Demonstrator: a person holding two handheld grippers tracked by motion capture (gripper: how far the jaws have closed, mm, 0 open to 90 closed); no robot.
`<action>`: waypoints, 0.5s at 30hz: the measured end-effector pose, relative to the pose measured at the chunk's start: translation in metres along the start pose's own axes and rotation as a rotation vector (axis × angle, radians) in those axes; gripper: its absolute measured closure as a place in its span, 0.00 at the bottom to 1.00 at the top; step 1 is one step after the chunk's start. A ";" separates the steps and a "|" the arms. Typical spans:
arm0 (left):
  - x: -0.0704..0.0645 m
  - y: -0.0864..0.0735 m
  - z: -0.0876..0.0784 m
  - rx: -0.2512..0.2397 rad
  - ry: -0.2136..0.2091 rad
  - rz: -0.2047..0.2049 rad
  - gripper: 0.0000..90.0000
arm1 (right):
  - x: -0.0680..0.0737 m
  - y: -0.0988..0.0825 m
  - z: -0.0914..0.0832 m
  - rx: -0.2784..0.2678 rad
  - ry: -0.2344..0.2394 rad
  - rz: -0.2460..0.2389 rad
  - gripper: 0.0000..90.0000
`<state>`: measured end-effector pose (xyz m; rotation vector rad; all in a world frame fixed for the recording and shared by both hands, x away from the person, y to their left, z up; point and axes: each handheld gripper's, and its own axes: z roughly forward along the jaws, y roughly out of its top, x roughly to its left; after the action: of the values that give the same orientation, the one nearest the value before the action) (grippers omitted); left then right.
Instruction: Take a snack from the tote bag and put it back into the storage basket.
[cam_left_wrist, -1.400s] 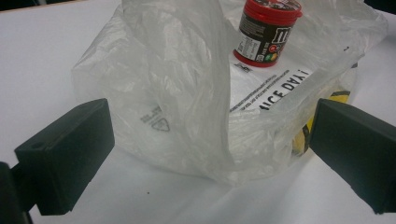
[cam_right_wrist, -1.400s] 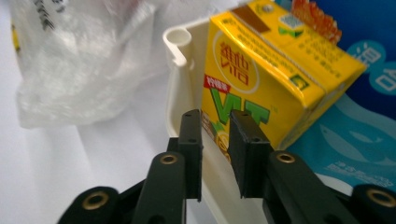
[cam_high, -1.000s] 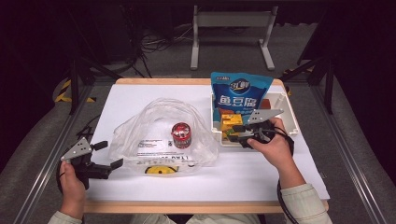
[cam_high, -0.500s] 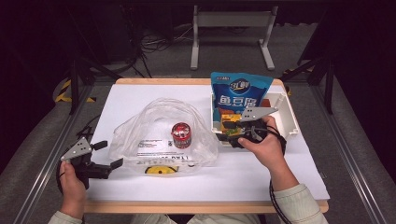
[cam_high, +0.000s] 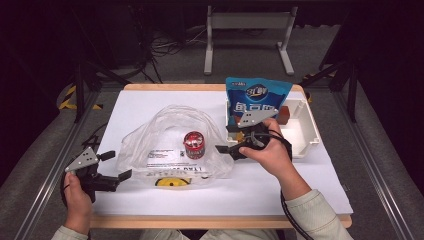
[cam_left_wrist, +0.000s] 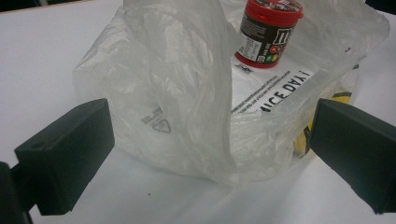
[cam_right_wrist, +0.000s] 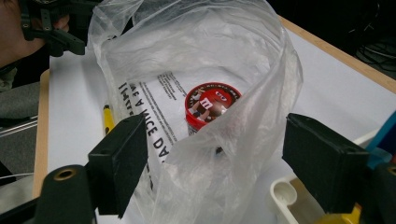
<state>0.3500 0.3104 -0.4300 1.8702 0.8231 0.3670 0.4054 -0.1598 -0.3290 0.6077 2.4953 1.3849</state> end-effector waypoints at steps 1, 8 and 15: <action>0.000 0.000 0.000 0.000 0.002 0.002 0.01 | 0.001 0.002 0.001 -0.002 0.001 -0.001 0.25; 0.000 0.000 0.000 0.001 0.000 0.001 0.01 | 0.003 0.012 0.009 -0.021 0.019 0.005 0.24; 0.000 0.000 0.000 -0.001 0.001 0.002 0.01 | 0.007 0.024 0.024 -0.007 0.046 -0.018 0.23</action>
<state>0.3502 0.3106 -0.4299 1.8706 0.8220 0.3698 0.4138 -0.1274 -0.3210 0.5566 2.5243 1.4157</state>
